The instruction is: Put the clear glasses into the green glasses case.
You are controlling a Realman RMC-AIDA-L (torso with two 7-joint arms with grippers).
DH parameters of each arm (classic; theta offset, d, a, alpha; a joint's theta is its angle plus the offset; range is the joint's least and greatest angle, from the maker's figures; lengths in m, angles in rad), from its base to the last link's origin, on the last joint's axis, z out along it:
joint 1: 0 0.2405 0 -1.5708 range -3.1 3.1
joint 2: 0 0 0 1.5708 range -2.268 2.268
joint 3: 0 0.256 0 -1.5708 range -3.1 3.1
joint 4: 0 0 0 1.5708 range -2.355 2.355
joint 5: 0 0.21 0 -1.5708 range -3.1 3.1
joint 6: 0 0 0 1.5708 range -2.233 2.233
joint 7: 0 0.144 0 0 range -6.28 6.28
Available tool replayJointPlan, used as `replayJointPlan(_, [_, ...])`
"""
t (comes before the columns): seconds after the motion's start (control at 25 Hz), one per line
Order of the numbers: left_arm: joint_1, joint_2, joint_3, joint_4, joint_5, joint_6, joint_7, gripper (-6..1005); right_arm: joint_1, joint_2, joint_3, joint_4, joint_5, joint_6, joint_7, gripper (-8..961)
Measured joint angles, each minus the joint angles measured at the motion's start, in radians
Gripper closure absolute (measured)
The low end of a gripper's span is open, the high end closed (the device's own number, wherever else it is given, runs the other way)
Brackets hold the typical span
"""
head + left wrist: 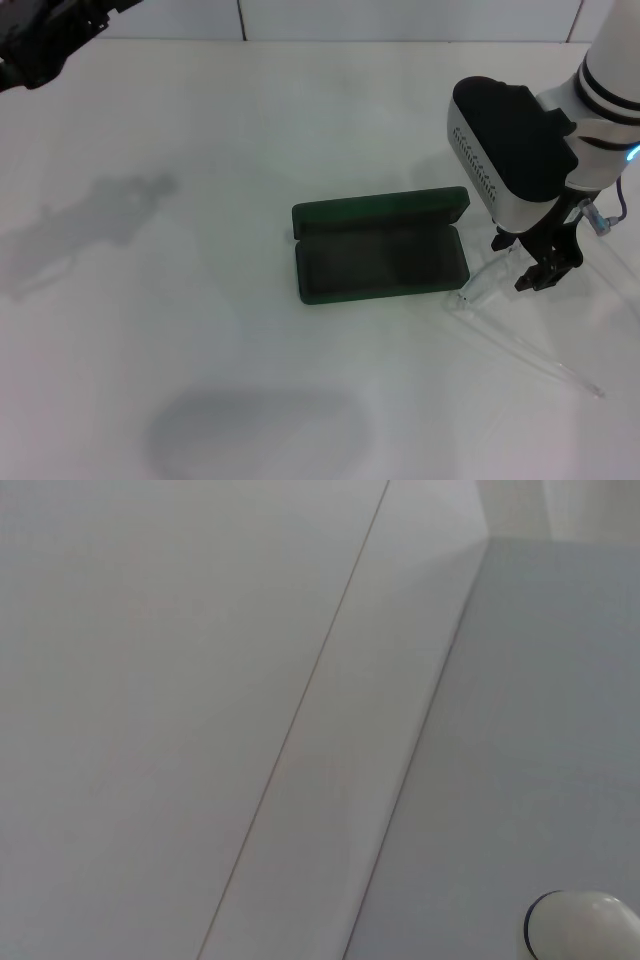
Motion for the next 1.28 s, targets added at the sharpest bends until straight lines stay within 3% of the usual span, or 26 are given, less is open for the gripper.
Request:
replayJointPlan(0.44, [0.007,0.000,0.000,-0.001,0.000,0.000,0.002,968,0.019,0.000,0.001,0.044,0.003,0.005,0.003,505])
replayJointPlan(0.68, [0.012,-0.002,-0.001,-0.002,-0.002,0.000,0.002,968,0.013,0.000,0.002,0.039,0.012,0.009,0.020,713])
replayJointPlan(1.0, [0.024,-0.001,-0.002,-0.003,-0.009,0.000,0.002,967,0.003,0.000,0.000,0.027,0.033,0.009,0.024,775])
replayJointPlan(1.28, [0.033,-0.002,-0.003,-0.003,-0.014,0.000,0.002,967,-0.060,0.000,0.003,-0.094,0.043,-0.103,0.034,832])
